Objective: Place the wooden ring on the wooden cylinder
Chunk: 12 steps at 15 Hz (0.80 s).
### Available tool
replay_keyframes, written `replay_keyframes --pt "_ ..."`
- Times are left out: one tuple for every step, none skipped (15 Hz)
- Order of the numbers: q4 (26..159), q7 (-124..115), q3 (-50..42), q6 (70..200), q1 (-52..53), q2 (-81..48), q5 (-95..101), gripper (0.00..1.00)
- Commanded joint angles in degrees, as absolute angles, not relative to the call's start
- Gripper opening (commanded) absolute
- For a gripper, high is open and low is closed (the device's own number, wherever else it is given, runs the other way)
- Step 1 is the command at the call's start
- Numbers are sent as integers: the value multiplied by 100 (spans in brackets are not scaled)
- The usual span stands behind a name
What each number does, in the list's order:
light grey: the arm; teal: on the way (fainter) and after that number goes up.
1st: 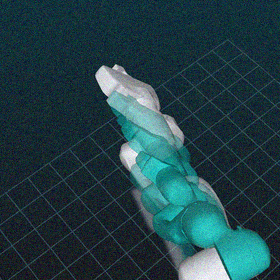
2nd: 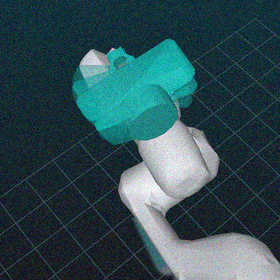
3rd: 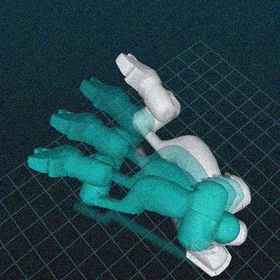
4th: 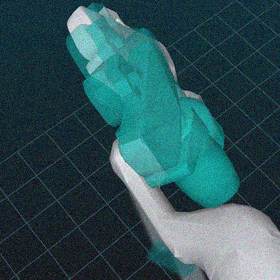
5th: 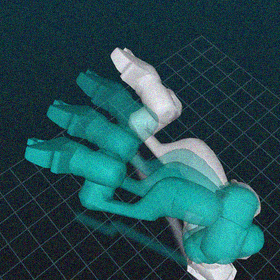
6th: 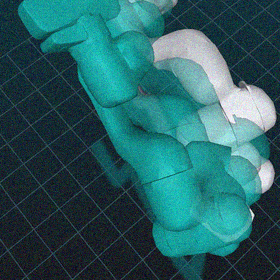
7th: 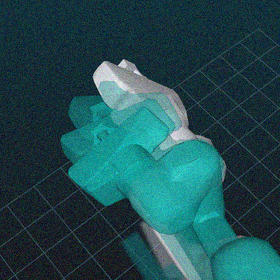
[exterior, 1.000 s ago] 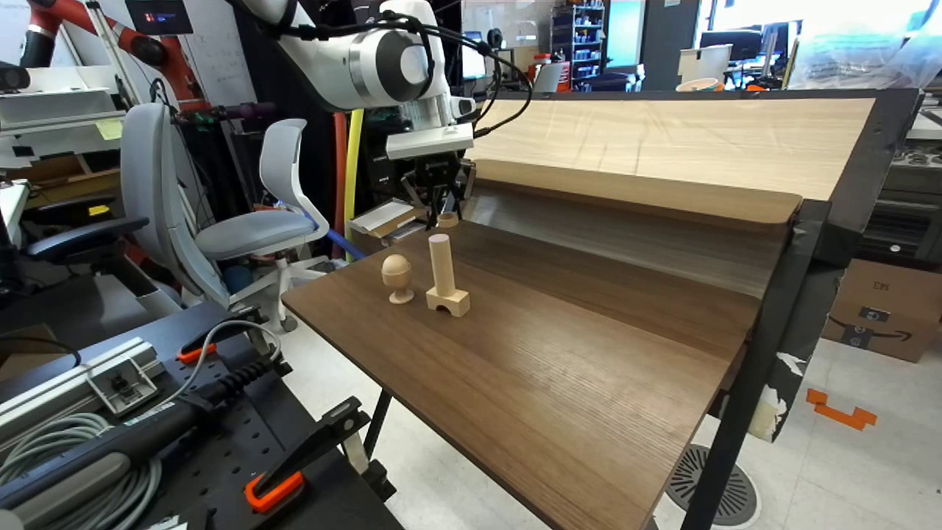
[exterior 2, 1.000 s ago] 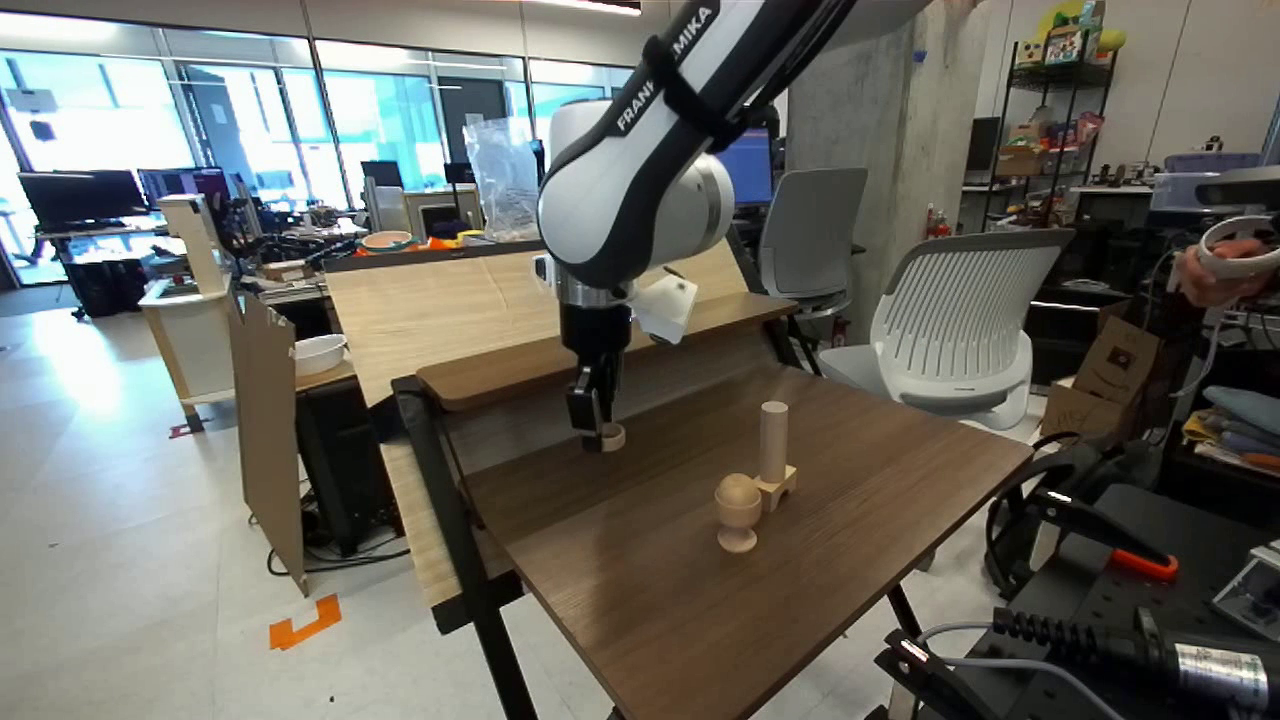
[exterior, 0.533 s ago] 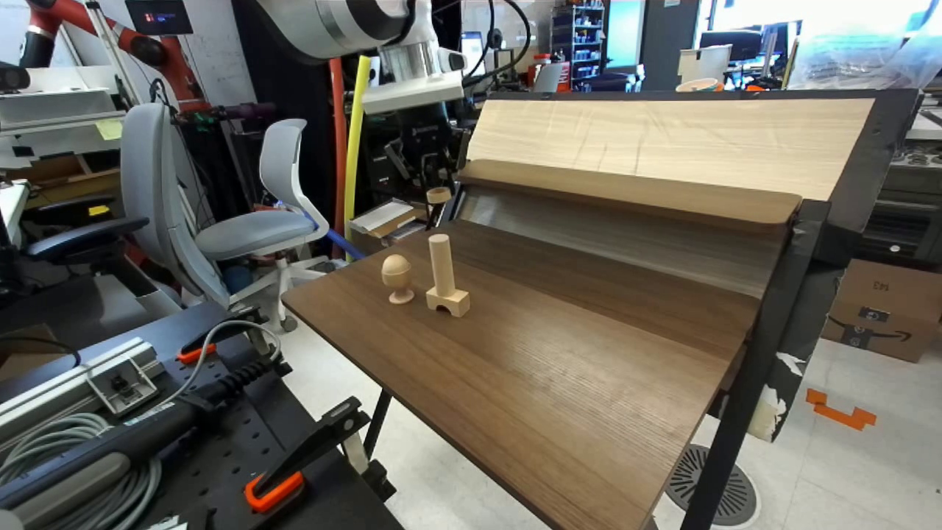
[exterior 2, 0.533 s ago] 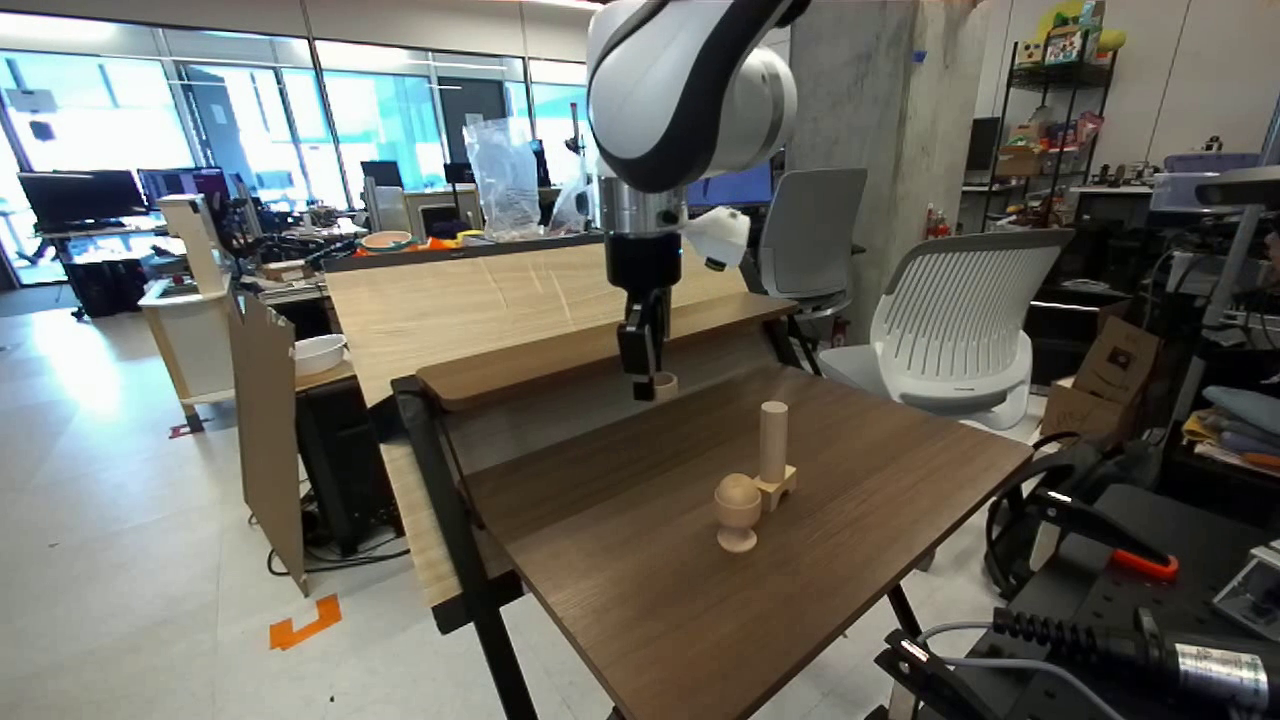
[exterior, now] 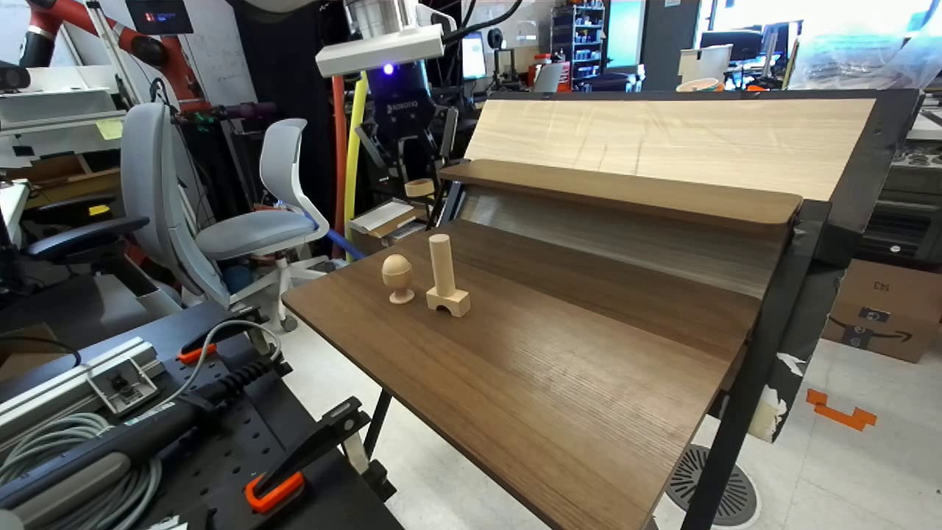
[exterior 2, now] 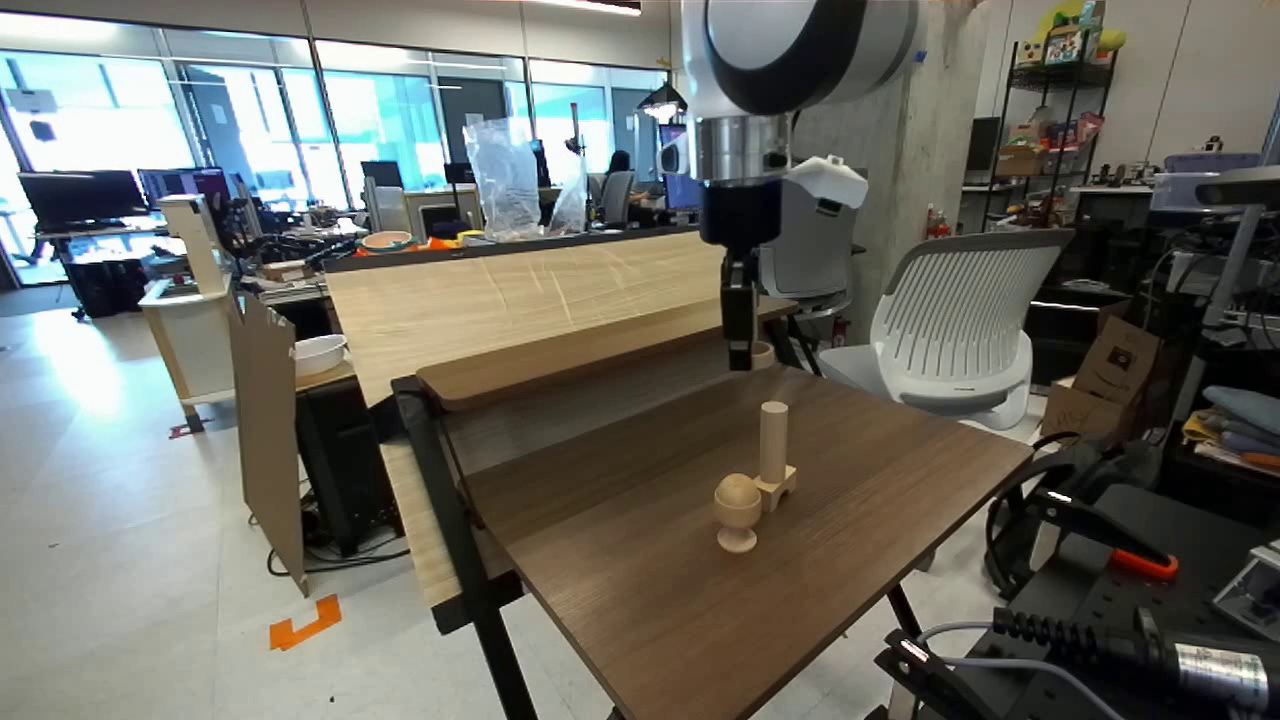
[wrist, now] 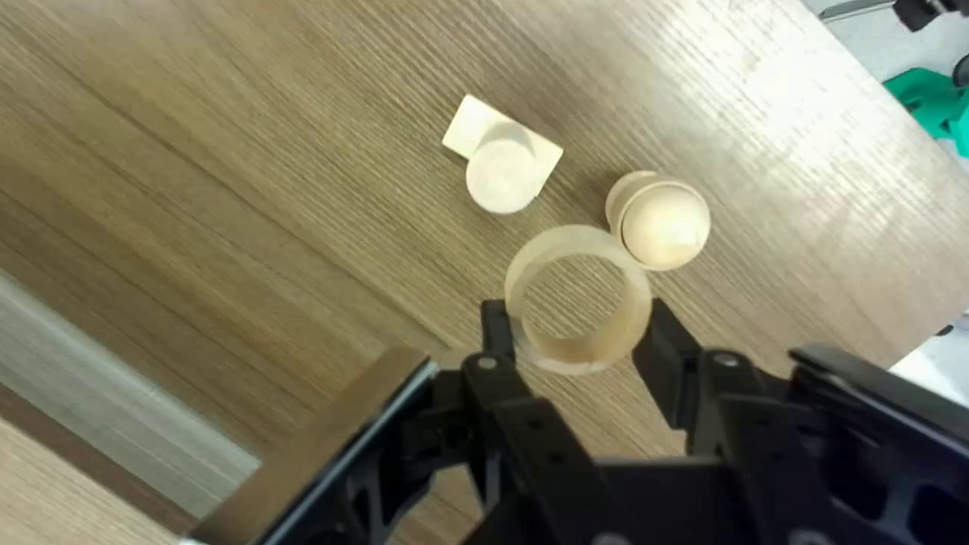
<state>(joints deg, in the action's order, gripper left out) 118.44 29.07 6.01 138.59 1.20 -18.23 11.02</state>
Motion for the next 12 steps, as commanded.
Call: replay_keyframes --pt "12628 3141 584 14078 -95 -1141 995 19" --pt "12715 3167 565 14091 -136 -1054 962 19" --pt "12789 3184 543 14098 -164 -974 951 19" --pt "12844 3177 510 14121 -188 -932 966 19" --pt "12882 3169 483 14132 -206 -895 972 19" --pt "12906 3167 453 14151 -222 -889 961 19" --pt "12907 3150 419 14166 -226 -903 961 19" --pt "12909 3141 396 14167 -228 -916 938 19" --pt "12903 3115 377 14211 -226 -951 937 19" --pt "12904 3105 366 14252 -226 -984 917 19" --pt "12904 3075 357 14308 -216 -1019 908 19" --pt "12905 3067 357 14337 -211 -1043 891 19"
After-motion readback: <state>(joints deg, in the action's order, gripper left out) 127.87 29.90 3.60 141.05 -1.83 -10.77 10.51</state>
